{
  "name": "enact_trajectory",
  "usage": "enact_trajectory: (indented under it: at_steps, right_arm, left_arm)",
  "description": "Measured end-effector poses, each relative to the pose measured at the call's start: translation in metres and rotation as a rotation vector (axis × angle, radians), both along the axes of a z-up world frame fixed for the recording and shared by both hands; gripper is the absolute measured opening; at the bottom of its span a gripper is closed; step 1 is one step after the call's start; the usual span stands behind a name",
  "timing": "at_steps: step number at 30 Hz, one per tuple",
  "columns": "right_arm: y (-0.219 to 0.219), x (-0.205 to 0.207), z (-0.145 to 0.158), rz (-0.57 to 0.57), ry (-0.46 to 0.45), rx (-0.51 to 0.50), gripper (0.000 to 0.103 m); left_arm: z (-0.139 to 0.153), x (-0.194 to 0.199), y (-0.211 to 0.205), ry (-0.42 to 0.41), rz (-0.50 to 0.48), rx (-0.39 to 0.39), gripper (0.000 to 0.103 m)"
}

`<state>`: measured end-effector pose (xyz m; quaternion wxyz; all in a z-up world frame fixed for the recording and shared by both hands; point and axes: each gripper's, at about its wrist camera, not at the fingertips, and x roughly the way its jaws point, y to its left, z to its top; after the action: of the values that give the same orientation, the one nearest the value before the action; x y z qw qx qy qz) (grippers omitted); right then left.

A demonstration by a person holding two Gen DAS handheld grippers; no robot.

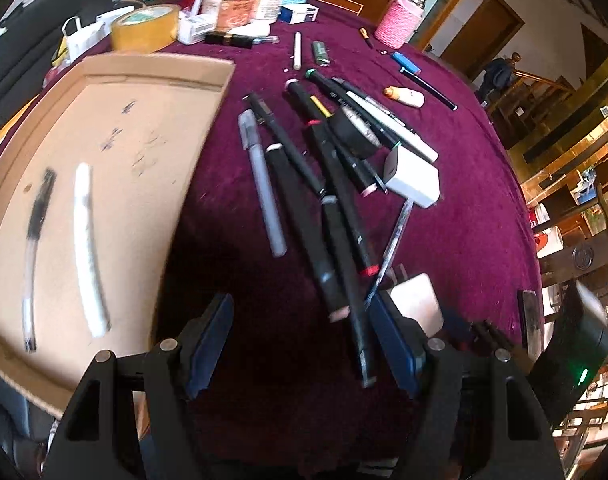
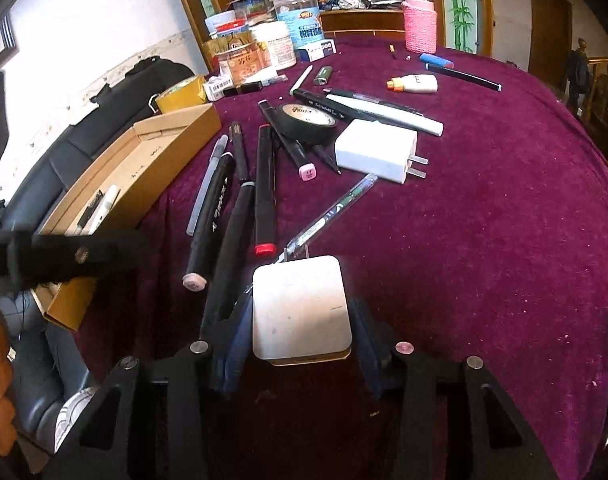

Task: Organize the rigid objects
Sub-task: 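Grasp the thick black marker with the left tool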

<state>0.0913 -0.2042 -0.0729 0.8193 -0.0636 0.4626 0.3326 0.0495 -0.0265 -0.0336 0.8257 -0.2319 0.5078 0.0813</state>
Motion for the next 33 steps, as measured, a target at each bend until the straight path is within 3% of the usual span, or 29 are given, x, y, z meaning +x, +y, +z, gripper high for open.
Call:
enact_trajectory:
  at_steps: [4, 10, 15, 20, 25, 33]
  right_arm:
    - [0.001, -0.001, -0.001, -0.001, -0.018, -0.002, 0.051]
    - [0.001, 0.001, -0.001, 0.002, -0.019, 0.001, 0.051]
    - [0.000, 0.001, -0.001, 0.004, -0.010, 0.012, 0.051]
    - [-0.002, 0.004, -0.001, 0.004, 0.006, 0.031, 0.051]
    - [-0.005, 0.006, -0.002, 0.008, 0.027, 0.053, 0.051]
    - [-0.001, 0.005, -0.002, 0.019, 0.013, 0.032, 0.051]
  left_arm:
    - [-0.003, 0.023, 0.001, 0.010, 0.011, -0.007, 0.053]
    - [-0.015, 0.045, 0.009, 0.041, 0.053, -0.007, 0.050]
    - [-0.024, 0.058, 0.011, 0.071, 0.069, -0.018, 0.036]
    - [-0.030, 0.066, 0.004, 0.106, 0.059, 0.034, 0.019]
    - [-0.034, 0.065, 0.004, 0.128, 0.065, 0.030, 0.018]
    - [-0.035, 0.068, -0.005, 0.113, 0.040, 0.096, 0.017]
